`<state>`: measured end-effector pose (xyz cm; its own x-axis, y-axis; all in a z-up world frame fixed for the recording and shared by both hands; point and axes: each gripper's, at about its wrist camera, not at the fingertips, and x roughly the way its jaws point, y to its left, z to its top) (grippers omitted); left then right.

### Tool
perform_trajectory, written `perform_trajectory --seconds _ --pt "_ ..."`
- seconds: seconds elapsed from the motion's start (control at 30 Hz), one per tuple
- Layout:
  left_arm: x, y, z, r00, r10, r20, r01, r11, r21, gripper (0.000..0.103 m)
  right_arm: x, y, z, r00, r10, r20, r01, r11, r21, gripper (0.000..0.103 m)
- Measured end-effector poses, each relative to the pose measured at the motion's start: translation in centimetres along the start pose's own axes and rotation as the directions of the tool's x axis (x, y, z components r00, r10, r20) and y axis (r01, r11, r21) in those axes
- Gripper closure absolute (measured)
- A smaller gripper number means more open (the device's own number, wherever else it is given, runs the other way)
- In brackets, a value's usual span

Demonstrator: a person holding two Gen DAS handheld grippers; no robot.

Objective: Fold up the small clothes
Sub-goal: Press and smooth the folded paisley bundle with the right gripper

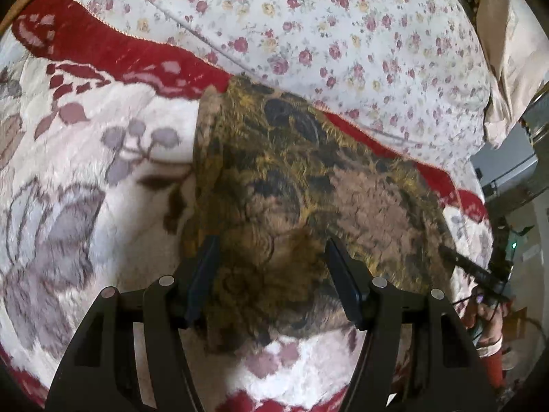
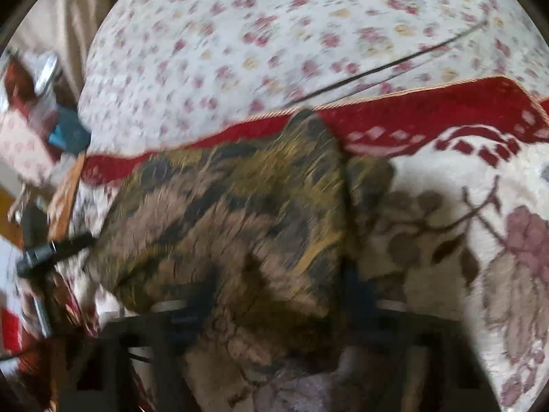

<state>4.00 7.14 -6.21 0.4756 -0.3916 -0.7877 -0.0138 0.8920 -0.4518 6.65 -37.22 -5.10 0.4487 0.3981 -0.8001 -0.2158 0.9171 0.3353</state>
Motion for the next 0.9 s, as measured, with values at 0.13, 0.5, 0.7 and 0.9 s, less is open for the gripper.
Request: perform_trajectory --seconds 0.13,0.5,0.7,0.9 --pt "0.0 0.2 -1.9 0.999 0.046 0.019 -0.047 0.999 0.028 0.039 -1.2 -0.4 -1.1 0.999 0.014 0.031 -0.015 1.0 0.019 0.096" --pt "-1.0 -0.2 -3.4 0.997 0.075 0.028 -0.077 0.994 0.08 0.039 -5.0 -2.8 -3.0 0.996 -0.018 0.093 0.011 0.997 0.072 0.097" --pt "-2.5 -2.0 -2.9 0.996 0.023 0.082 -0.027 0.998 0.05 0.039 -3.5 -1.0 1.3 0.989 -0.066 0.134 0.059 0.997 0.057 0.026" --pt "-1.2 -4.9 -2.6 0.997 0.003 0.076 -0.013 0.992 0.126 0.039 2.9 -0.5 6.0 0.98 -0.181 0.084 0.183 0.983 -0.011 0.062"
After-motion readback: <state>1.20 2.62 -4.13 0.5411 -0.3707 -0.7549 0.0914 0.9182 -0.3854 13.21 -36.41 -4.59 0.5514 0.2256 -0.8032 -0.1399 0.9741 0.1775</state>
